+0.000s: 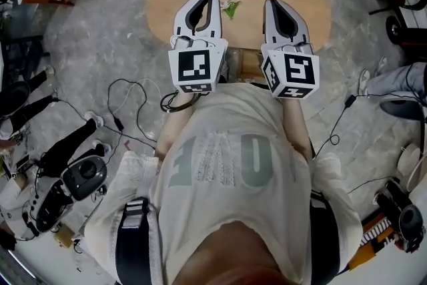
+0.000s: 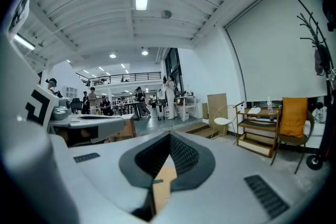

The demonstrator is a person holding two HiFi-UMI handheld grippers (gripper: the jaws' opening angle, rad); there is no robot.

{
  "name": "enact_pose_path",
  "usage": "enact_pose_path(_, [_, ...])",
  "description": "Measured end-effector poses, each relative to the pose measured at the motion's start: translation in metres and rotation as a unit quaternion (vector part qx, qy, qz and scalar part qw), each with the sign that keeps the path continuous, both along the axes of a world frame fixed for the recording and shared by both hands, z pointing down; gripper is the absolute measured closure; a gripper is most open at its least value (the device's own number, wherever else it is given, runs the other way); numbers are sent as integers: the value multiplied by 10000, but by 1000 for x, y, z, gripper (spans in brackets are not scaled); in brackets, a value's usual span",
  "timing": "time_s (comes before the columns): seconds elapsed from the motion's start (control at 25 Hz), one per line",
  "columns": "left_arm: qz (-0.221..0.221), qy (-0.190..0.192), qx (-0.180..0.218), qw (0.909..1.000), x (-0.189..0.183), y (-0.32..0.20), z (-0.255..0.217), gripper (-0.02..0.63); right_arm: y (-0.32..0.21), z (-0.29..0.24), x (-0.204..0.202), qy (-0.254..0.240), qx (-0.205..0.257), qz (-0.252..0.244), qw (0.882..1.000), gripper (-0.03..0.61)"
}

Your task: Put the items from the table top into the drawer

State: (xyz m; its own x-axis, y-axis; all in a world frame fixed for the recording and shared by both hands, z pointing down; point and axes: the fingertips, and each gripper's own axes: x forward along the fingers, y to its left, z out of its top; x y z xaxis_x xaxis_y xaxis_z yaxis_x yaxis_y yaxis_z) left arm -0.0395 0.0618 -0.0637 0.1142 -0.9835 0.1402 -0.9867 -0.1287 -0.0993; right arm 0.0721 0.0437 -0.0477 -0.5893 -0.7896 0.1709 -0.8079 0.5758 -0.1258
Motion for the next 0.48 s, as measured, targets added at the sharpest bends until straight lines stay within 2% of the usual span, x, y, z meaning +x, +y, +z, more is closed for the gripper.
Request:
enact_pose_path(0.08, [38,-179,19,9998,-5,-7,4,607,-8,6,-10,-93,-78,-152,9998,574])
enact_pose_path(0.16, [129,-364,216,9990,-7,-16,10,607,-18,22,-26,-84,-194,-383,9990,574])
enact_pose_path(0.24, [149,-247,429,9987,-9,-25,24,607,-28,47,-41,5,-300,-588,9978,574])
enact_pose_path(0.36, [24,52,346,9994,-19,-37,65,607,-42,92,-62,14,-507,-812,9954,563])
enact_pose_path(0.48, [-88,18,106,9999,-35,-51,125,607,-57,158,-83,157,-800,-995,9917,430])
